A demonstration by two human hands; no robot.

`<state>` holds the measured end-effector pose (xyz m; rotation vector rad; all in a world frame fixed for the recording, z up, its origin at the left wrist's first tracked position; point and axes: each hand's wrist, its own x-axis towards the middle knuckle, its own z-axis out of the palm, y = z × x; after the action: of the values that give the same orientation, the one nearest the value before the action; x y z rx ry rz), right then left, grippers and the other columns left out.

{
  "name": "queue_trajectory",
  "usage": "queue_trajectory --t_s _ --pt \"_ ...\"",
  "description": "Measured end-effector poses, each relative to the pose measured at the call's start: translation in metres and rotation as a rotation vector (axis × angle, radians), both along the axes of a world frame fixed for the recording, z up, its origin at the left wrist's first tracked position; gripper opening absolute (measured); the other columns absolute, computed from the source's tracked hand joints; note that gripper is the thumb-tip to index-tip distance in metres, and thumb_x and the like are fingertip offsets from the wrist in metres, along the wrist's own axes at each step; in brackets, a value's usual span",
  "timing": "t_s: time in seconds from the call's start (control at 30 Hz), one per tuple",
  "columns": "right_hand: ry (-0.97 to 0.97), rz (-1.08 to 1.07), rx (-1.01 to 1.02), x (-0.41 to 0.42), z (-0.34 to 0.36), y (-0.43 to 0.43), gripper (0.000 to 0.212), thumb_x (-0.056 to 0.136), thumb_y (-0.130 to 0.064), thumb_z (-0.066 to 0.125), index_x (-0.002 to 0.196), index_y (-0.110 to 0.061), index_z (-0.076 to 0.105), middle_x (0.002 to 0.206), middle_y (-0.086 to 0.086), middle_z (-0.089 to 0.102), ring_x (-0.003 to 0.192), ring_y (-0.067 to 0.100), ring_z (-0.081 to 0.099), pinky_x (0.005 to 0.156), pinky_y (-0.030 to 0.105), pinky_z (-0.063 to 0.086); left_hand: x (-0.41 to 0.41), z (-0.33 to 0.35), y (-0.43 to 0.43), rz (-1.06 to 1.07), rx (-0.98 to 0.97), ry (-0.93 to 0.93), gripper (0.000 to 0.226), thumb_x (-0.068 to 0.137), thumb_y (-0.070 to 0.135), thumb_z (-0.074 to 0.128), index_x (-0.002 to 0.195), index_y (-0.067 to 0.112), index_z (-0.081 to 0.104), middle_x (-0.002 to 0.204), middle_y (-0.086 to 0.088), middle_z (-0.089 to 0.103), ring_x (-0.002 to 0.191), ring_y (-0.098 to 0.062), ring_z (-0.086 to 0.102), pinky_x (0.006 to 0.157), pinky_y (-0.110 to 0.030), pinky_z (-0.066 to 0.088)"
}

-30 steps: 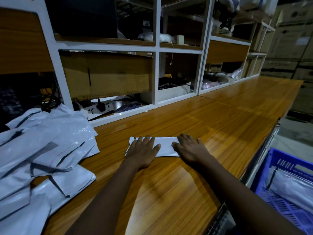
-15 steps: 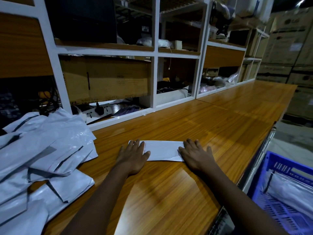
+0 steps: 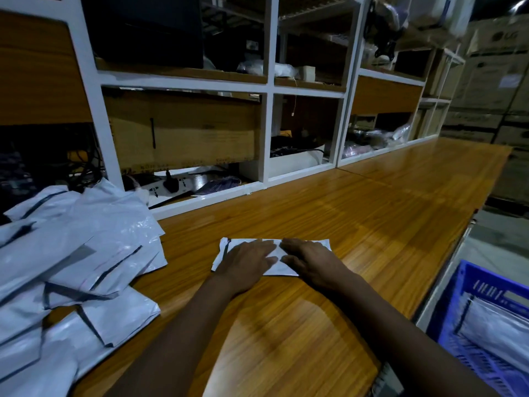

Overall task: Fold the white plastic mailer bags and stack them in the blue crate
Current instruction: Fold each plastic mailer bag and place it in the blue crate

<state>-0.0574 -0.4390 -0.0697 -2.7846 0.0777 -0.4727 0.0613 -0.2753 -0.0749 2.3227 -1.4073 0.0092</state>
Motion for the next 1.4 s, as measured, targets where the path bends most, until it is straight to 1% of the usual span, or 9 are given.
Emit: queue_trajectory --t_s 0.43,0.6,0.7,0.8,0.93,1.07,1.2,1.3,1.4 --pt "0.316 -0.208 -0.212 -0.008 0.005 -0.007 0.087 0.091 -0.074 0.037 0.157 -0.019 0.021 0.164 0.003 0.019 0.149 0.027 0.019 0.119 0.05 0.012 0.006 0.008 0.012 0.121 0.361 -0.044 0.089 0.082 0.085 0.026 0.156 0.039 0.007 0.166 0.006 -0.001 0.152 -0.022 -0.003 0.121 -0.05 -0.004" --pt "0.282 -0.376 -0.17 -0.021 -0.004 -0.007 0.115 0.07 -0.091 -0.01 0.154 -0.02 0.025 0.16 0.012 0.025 0.146 0.032 0.025 0.115 0.052 0.024 0.003 0.007 0.019 0.226 0.38 -0.004 0.097 0.078 0.089 0.021 0.157 0.036 0.002 0.166 0.001 -0.007 0.152 -0.025 -0.009 0.12 -0.054 -0.006" --pt "0.105 -0.305 -0.316 -0.032 -0.002 -0.006 0.072 0.098 -0.063 0.006 0.128 -0.015 0.05 0.124 0.023 0.056 0.109 0.044 0.056 0.084 0.051 0.05 -0.007 0.008 0.027 0.294 0.254 -0.053 0.079 0.091 0.077 0.022 0.157 0.036 0.008 0.166 -0.002 -0.006 0.152 -0.025 -0.01 0.119 -0.056 -0.006" --pt "-0.157 -0.205 -0.161 -0.047 0.002 0.008 0.041 0.101 -0.035 0.043 0.122 -0.009 0.066 0.132 0.018 0.061 0.124 0.039 0.056 0.095 0.05 0.049 -0.021 0.009 0.039 0.163 0.111 -0.204 0.061 0.097 0.064 0.034 0.153 0.042 0.023 0.166 0.002 0.004 0.152 -0.021 -0.004 0.121 -0.052 -0.003" --pt "0.076 -0.017 -0.059 -0.064 0.005 0.036 0.047 0.107 -0.039 0.036 0.152 -0.027 0.037 0.16 -0.011 0.021 0.149 0.009 0.012 0.12 0.039 0.02 -0.045 0.004 0.048 0.04 0.24 -0.18 0.062 0.102 0.057 0.025 0.157 0.035 0.008 0.165 0.008 -0.005 0.152 -0.016 -0.006 0.122 -0.05 -0.001" --pt "0.261 -0.053 -0.217 -0.066 0.001 0.038 0.054 0.107 -0.041 0.026 0.158 -0.024 0.018 0.166 -0.007 0.005 0.153 0.017 0.001 0.121 0.047 0.012 -0.053 0.0 0.052 0.075 0.394 -0.13 0.071 0.098 0.064 0.009 0.157 0.028 -0.007 0.162 0.008 -0.019 0.151 -0.019 -0.015 0.121 -0.049 -0.007" --pt "0.245 -0.152 -0.388 -0.07 -0.008 0.037 0.069 0.098 -0.053 0.012 0.145 -0.013 0.044 0.162 0.014 0.022 0.148 0.043 0.02 0.108 0.063 0.031 -0.048 0.005 0.059 0.176 0.433 -0.079 0.073 0.098 0.064 0.007 0.157 0.025 -0.007 0.164 0.003 -0.017 0.151 -0.021 -0.014 0.121 -0.052 -0.004" --pt "0.196 -0.273 -0.388 -0.072 -0.006 0.038 0.049 0.1 -0.04 0.037 0.132 -0.006 0.054 0.153 0.024 0.037 0.139 0.051 0.033 0.1 0.069 0.036 -0.046 0.007 0.065 0.242 0.399 -0.085 0.072 0.099 0.062 0.008 0.158 0.022 -0.004 0.165 0.0 -0.013 0.152 -0.022 -0.012 0.12 -0.056 -0.004" --pt "0.131 -0.179 -0.437 -0.065 -0.007 0.038 0.055 0.095 -0.035 0.034 0.128 0.0 0.059 0.143 0.028 0.049 0.132 0.052 0.043 0.096 0.073 0.039 -0.048 0.008 0.06 0.166 0.314 -0.209 0.07 0.102 0.057 0.012 0.158 0.018 -0.003 0.165 0.0 -0.013 0.151 -0.019 -0.012 0.12 -0.055 -0.002"
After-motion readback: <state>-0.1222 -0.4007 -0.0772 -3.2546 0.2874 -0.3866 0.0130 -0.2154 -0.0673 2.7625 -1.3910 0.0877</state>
